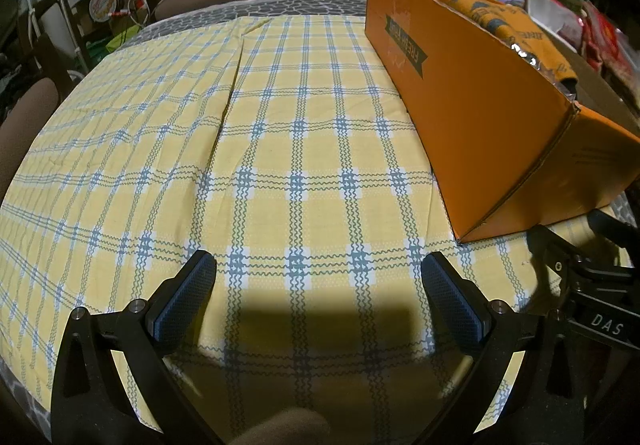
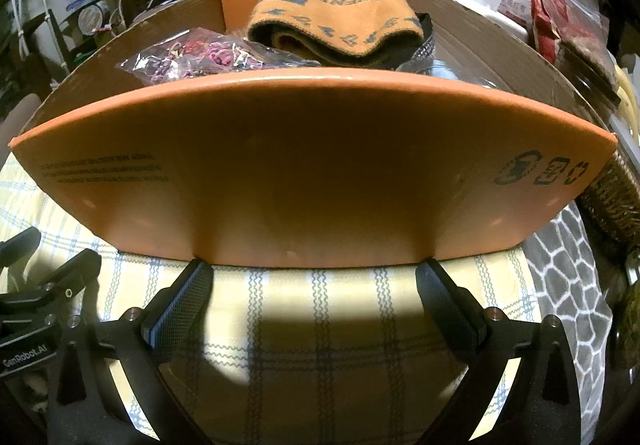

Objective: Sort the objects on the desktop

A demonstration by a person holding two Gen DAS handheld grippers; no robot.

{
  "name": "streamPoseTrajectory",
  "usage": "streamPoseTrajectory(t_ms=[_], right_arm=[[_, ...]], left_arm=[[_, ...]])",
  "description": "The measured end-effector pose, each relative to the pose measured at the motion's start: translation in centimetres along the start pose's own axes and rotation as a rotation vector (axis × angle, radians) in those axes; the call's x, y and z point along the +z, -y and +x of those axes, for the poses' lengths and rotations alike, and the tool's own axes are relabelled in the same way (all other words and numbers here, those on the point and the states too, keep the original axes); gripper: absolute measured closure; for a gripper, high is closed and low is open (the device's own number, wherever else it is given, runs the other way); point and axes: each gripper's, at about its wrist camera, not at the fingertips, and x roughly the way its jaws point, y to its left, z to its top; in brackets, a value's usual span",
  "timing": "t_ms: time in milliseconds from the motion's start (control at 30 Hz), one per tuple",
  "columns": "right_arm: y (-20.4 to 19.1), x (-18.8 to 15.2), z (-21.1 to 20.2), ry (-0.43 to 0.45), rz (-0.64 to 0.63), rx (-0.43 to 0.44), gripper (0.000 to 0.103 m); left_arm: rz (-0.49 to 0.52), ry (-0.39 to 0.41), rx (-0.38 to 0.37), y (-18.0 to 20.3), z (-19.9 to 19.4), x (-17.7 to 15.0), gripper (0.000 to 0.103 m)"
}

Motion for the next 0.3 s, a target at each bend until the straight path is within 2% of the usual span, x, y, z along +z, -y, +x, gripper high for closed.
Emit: streamPoseTrajectory(t_ms=[300], right_arm=[[0.01, -0.02, 0.0, 0.0, 0.0, 0.0, 0.0]], left_arm=[[0.003, 0.0, 0.001, 0.02, 0.05, -0.04, 0.0]])
